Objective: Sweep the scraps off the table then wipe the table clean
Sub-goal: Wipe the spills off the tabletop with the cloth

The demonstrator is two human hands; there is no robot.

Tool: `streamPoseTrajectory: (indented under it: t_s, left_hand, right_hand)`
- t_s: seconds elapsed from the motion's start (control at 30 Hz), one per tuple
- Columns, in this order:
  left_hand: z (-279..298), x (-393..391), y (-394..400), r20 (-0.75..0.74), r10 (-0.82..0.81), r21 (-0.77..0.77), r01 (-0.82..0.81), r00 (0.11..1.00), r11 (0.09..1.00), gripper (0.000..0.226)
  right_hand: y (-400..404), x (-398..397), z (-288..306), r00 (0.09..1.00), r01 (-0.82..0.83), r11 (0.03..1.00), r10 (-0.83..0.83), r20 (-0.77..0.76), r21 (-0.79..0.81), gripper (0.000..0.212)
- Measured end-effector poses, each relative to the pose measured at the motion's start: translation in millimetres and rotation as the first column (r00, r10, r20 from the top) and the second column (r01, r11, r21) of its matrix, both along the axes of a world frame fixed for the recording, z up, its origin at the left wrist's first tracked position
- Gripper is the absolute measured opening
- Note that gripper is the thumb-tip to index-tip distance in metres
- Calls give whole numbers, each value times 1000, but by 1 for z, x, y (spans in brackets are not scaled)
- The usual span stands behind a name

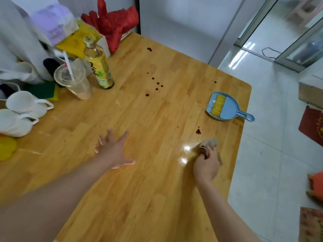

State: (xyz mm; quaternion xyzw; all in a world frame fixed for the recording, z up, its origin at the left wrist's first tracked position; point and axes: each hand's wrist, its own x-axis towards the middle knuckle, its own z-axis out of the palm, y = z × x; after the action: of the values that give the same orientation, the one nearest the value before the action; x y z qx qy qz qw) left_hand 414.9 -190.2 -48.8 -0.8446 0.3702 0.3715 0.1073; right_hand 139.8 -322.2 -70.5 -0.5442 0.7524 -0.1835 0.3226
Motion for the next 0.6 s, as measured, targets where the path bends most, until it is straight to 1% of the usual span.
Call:
streamPoseTrajectory:
  t_s: [0.03,0.07,0.1,0.13,0.17,0.2,0.23,0.27,0.3,0.33,0.37,0.4,0.43,0.47,0.5,0.53,0.57,0.6]
  left_hand:
    - [-1,0,0,2,3,-1,-3,1000,1000,126]
    - [-1,1,0,5,4,2,-4,1000,1000,126]
    - [-2,1,0,6,2,5,-3,1000,1000,126]
    - [-2,1,0,6,-1,5,1,1000,1000,126]
    - [-3,1,0,6,-4,5,4,1000,1000,126]
    - [-3,1,0,7,-8,6,8,1000,1000,126]
    - [-3,1,0,5,-9,12,9,1000,1000,126]
    - [-3,2,1,2,-7,15,7,1000,1000,126]
    - [-2,2,1,-3,-4,17,4,1000,1000,126]
    - [-2,1,1,-6,-4,19,4,1000,1000,125]
    - [-1,0,1,-7,-2,18,2,1000,1000,125]
    - [0,0,1,-5,-4,19,4,1000,1000,125]
    - [1,-2,1,-5,-6,23,6,1000,1000,124]
    - [2,-2,1,-7,-5,26,5,1000,1000,124]
    - [3,-2,0,-9,-4,26,4,1000,1000,125]
    - [3,-2,0,-11,-5,23,6,1000,1000,125]
    - [3,-3,0,-11,-5,25,6,1000,1000,125]
    - [2,-3,0,-6,-12,24,12,1000,1000,126]
  right_hand:
    - [20,13,-4,973,-230,973,230,-3,-32,45]
    - [40,21,-9,835,-550,832,549,-37,-72,44]
    - [56,22,-9,574,-818,570,816,-58,-75,44]
    - [59,18,-8,300,-953,297,953,-43,-62,46]
    - [50,12,-4,147,-986,146,989,-12,-77,49]
    - [34,2,-3,168,-982,168,986,8,-86,50]
    - [16,-7,-3,333,-939,334,943,23,-88,51]
    - [-2,-17,-3,583,-808,584,811,38,-77,50]
    - [-17,-25,-1,826,-559,827,562,46,-65,47]
    - [-23,-31,1,967,-249,967,251,52,-53,45]
    - [-18,-27,1,999,-26,998,28,38,-57,44]
    - [-6,-11,2,998,58,996,-56,28,-73,45]
    - [9,8,2,1000,13,996,-11,24,-92,46]
    - [27,27,0,986,-159,980,163,24,-116,47]
    - [45,41,-4,897,-437,885,442,-1,-160,45]
    - [63,50,-8,680,-726,655,730,-74,-209,43]
    - [69,52,-10,398,-908,364,905,-153,-209,43]
    - [60,50,-9,212,-964,176,961,-178,-197,46]
